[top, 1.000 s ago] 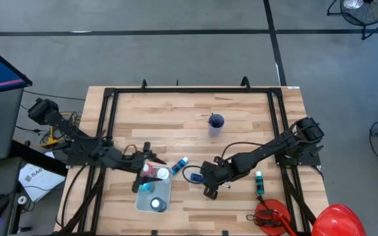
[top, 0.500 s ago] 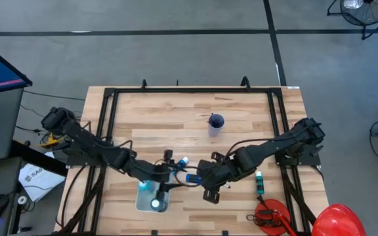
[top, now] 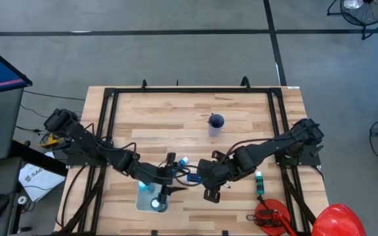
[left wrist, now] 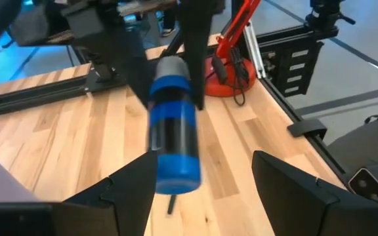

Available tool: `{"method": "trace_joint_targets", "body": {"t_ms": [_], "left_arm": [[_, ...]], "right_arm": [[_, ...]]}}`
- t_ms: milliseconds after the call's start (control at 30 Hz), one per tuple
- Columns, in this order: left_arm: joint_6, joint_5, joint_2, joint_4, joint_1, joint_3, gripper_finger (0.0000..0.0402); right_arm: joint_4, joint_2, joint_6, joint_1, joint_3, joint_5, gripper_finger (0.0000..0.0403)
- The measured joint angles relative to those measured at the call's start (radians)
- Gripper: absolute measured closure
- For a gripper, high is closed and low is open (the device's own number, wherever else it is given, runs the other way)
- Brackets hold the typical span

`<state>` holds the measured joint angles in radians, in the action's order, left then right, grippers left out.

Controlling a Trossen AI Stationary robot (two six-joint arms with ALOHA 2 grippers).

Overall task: Pick & Place Paint Supplies
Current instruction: Put the right black blue paint bottle into the white bin

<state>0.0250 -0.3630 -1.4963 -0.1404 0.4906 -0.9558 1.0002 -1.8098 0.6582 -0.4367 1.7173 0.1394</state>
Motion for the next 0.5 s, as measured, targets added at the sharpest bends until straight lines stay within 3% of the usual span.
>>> {"method": "trace_joint_targets", "body": {"t_ms": [233,500], "left_arm": [[-0.007,0.030,-0.012,-0.003,-0.030,0.000,0.0158],[-0.015,0.068,-0.030,-0.012,-0.057,0.000,0.0171]], "right_arm": [[-0.020,-0.028,-0.011,0.033,0.003,-0.002,0.0270],[-0.007,-0.031,-0.014,0.040,0.001,-0.006,0.0251]]}}
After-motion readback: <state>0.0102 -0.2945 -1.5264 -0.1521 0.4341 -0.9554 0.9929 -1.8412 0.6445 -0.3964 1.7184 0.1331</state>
